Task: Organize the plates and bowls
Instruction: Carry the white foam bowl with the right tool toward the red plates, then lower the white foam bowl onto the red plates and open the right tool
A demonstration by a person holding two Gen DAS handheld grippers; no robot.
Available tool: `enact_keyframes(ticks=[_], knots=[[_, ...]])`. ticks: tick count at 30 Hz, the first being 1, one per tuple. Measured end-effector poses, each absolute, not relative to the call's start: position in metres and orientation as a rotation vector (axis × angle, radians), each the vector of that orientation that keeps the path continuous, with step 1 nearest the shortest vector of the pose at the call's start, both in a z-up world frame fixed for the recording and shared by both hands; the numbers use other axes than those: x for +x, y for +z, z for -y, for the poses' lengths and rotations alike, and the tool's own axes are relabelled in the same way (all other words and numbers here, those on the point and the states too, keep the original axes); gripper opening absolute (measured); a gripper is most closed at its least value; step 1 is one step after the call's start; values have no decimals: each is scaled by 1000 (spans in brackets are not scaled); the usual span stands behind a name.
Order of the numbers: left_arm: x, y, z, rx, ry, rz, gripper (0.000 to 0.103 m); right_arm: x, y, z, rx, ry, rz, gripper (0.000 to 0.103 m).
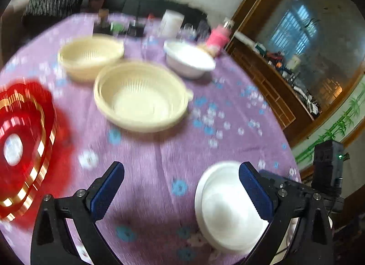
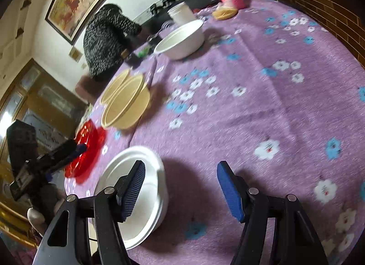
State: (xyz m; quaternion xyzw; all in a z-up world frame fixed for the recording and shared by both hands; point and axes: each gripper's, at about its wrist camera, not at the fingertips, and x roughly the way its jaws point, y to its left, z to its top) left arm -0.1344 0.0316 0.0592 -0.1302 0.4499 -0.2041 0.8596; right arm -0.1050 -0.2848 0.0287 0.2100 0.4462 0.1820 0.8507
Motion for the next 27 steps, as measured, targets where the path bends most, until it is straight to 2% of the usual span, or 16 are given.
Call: enact_keyframes(ticks=[2, 5, 8, 10, 11, 13, 19, 27], knots=[[-135, 46, -24, -280, -448, -993, 100, -110, 27, 279, 426, 387, -950, 69], [-135, 33, -10, -264, -463, -1049, 100, -117, 25, 269, 396, 404, -972, 57], [-138, 23, 2, -258, -497, -1087, 86, -121, 19, 258, 366, 423, -1000, 43], [-143, 20, 7, -246, -524, -1104, 61, -123, 16, 253, 363, 436, -1015, 23], [-145, 19, 10, -238, -537, -1109, 54, -123, 15, 251, 362, 444, -1020, 22], [-147, 17, 14, -225, -565, -1118, 22, -126, 17, 246, 341, 440, -1007, 18], [-152, 41, -4, -230, -512, -1034, 20, -133, 48, 222, 231, 451, -917, 14], [-154, 96, -105, -276, -268, -874, 25, -98, 98, 130, 123, 633, -819, 14]])
